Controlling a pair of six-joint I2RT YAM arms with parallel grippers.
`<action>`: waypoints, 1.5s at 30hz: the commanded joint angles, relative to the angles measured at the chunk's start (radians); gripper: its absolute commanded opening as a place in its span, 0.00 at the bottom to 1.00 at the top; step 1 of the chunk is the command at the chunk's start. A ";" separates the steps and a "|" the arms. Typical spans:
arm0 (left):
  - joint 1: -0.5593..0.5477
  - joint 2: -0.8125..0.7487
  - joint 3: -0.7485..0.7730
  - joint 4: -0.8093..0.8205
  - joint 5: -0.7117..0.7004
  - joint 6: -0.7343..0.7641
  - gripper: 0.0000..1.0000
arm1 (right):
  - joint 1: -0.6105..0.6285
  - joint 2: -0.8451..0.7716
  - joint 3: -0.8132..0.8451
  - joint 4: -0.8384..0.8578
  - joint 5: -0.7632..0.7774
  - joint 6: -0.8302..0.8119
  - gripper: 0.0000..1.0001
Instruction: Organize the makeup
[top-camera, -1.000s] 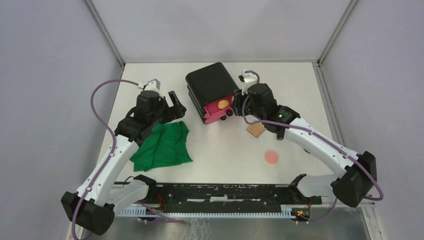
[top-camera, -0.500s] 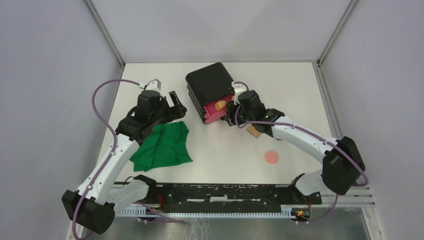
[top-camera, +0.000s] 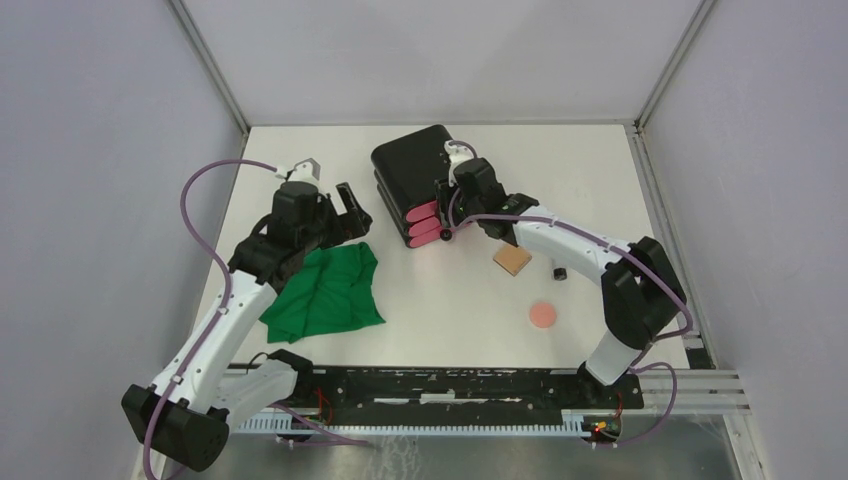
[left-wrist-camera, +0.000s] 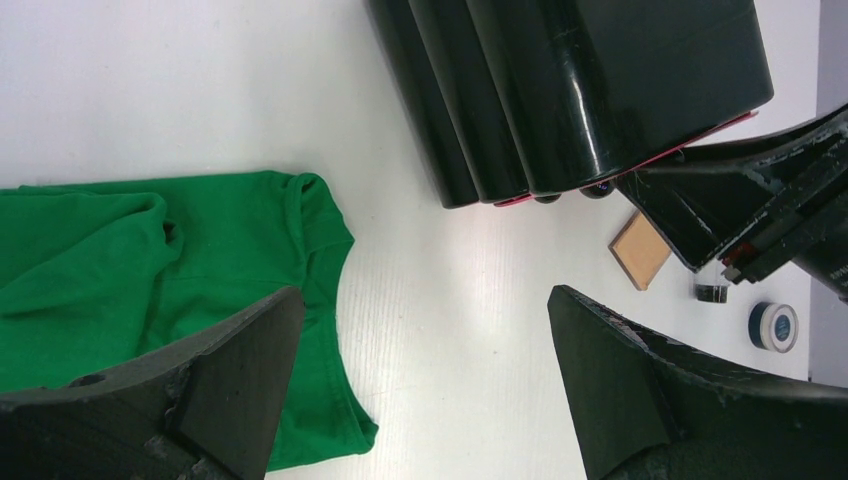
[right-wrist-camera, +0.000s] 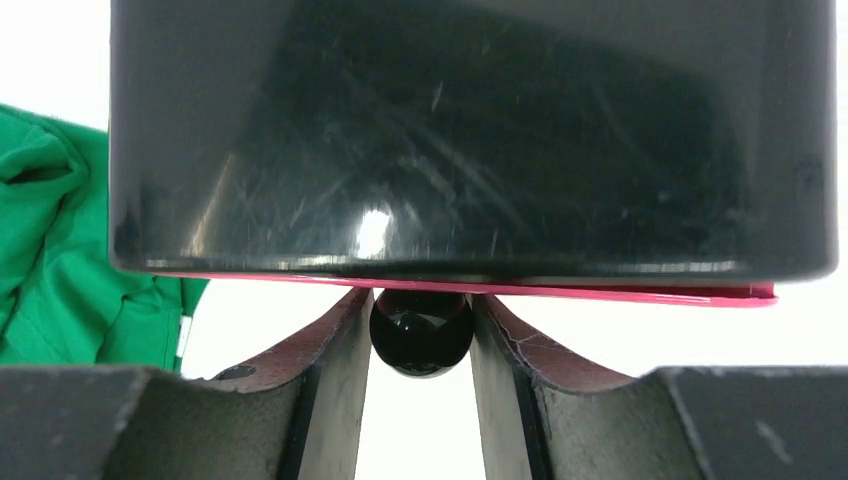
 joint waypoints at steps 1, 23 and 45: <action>0.004 -0.023 0.040 -0.008 -0.029 0.052 0.99 | -0.002 0.042 0.097 0.091 0.018 0.012 0.45; 0.004 0.034 0.040 0.043 0.024 0.041 0.99 | -0.012 -0.146 -0.350 0.501 0.034 0.008 0.64; 0.004 -0.038 0.028 -0.014 -0.029 0.041 0.99 | -0.013 0.066 -0.238 0.575 0.022 0.080 0.49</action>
